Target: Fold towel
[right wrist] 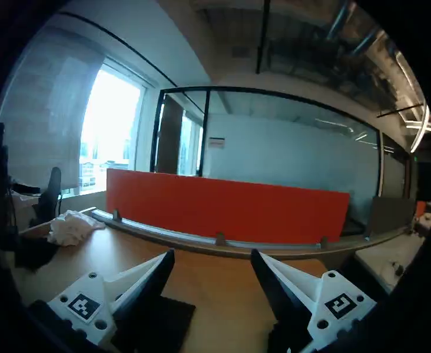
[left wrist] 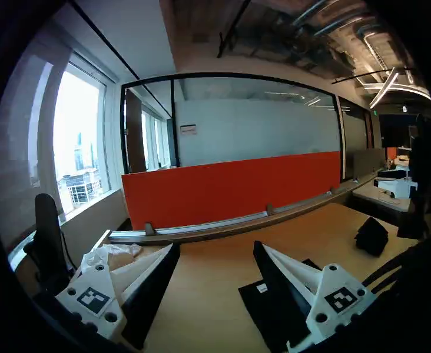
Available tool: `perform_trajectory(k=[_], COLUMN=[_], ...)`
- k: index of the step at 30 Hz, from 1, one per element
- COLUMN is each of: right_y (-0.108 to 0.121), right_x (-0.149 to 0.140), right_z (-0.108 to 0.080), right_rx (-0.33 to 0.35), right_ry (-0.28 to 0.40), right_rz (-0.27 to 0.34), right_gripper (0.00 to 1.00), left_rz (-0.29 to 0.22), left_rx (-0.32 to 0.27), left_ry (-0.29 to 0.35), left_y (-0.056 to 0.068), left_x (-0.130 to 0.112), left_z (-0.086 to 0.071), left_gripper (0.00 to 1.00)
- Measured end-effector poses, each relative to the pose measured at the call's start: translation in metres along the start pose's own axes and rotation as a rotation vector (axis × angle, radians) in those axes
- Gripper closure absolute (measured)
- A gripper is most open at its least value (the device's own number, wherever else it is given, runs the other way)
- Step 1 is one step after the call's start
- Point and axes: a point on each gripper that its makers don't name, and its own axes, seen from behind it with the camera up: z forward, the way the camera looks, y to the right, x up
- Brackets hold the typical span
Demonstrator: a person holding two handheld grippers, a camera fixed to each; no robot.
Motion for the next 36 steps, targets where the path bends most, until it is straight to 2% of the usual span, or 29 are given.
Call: perform_trajectory(k=[12,21,36], right_y=[-0.042,-0.062,-0.081], right_x=[-0.022,-0.038,-0.092], right_z=[0.004,0.003,-0.001], right_rx=[0.201,0.271,0.317], right_ry=[-0.110,-0.155,-0.239], right_rz=[-0.095,-0.101,-0.112], right_gripper=[0.00,0.00,0.00], left_rz=[0.048,0.048,0.063], left_rx=[-0.164,-0.205,-0.233], left_ry=[-0.100,-0.138,-0.203], left_y=[0.034,0.049,0.070], left_x=[-0.023,-0.043,-0.103], left_z=[0.004,0.003,0.004], left_gripper=[0.08,0.08,0.08])
